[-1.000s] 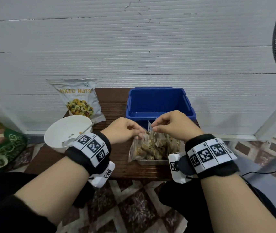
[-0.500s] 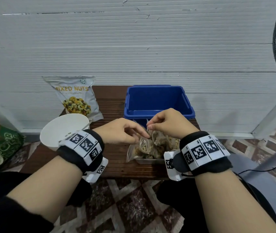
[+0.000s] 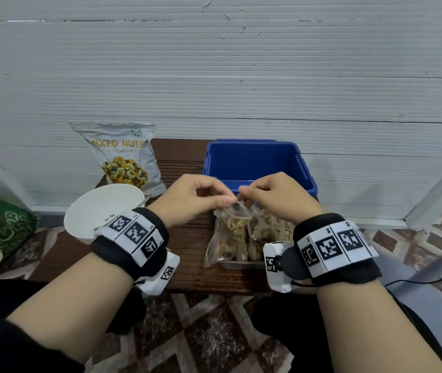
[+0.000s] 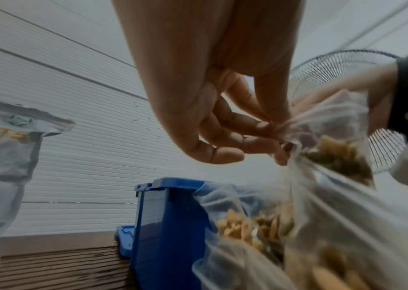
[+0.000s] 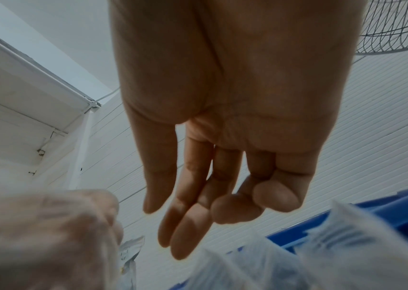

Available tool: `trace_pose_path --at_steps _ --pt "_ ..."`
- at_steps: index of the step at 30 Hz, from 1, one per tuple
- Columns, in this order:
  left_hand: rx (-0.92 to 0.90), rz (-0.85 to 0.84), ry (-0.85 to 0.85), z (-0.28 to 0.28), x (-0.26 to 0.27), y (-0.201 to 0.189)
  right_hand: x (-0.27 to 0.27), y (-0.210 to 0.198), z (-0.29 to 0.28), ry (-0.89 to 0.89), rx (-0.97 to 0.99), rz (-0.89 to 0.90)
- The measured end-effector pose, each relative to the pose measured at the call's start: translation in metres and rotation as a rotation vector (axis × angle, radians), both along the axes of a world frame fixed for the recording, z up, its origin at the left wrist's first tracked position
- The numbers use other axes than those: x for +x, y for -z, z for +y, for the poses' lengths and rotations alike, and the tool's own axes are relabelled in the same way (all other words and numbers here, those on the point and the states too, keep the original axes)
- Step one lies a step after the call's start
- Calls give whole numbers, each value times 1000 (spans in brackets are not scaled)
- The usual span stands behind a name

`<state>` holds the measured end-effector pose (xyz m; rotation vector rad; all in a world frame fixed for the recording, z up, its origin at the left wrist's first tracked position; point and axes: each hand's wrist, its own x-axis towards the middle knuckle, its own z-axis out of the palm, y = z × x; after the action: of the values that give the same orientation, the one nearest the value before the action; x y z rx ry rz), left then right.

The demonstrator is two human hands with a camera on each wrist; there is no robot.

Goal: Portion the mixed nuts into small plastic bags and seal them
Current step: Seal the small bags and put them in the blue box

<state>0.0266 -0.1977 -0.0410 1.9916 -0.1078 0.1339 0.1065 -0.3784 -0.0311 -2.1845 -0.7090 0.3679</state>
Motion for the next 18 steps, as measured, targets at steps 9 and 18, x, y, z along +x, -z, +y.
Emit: trace_pose_path --at_steps 9,18 --pt "-253 -122 -252 -8 20 -15 -1 -13 -2 107 379 155" --pt "-222 -164 -266 -11 38 -21 23 -6 -3 143 580 -75"
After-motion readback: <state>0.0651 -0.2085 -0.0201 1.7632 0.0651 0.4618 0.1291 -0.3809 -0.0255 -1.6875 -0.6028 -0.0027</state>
